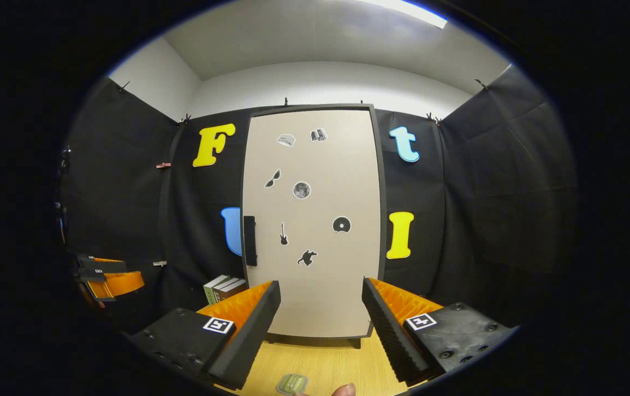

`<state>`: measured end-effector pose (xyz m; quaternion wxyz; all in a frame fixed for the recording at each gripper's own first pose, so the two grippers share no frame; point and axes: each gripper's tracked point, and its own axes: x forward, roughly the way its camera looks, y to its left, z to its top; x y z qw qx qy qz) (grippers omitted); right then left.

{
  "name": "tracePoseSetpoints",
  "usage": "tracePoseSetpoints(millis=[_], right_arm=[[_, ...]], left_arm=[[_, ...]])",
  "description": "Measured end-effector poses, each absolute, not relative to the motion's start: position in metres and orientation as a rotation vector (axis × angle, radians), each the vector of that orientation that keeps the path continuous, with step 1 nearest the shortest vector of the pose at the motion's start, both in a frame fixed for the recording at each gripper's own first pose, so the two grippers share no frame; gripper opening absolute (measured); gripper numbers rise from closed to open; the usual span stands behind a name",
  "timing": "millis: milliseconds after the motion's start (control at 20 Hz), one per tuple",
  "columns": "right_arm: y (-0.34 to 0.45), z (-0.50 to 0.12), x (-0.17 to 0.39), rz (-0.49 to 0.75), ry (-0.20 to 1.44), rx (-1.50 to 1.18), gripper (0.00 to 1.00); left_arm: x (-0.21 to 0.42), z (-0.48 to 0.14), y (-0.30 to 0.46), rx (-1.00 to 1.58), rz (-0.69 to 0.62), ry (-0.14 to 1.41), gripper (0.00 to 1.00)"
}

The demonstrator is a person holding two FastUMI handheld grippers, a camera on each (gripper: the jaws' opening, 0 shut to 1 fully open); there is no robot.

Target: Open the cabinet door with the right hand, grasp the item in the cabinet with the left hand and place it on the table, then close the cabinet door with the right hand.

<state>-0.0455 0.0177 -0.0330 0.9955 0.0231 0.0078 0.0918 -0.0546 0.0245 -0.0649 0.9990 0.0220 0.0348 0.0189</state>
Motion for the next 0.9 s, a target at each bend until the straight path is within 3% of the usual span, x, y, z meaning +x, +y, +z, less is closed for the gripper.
tracePoseSetpoints(millis=[500, 900], right_arm=[[-0.006, -0.032, -0.039, 0.220, -0.005, 0.091, 0.98], [-0.005, -0.048, -0.044, 0.268, 0.016, 0.104, 0.98]], left_arm=[[-0.037, -0.069, -0.017, 0.061, -0.028, 0.047, 0.95], [-0.034, -0.074, -0.040, 0.069, -0.007, 0.027, 0.95]])
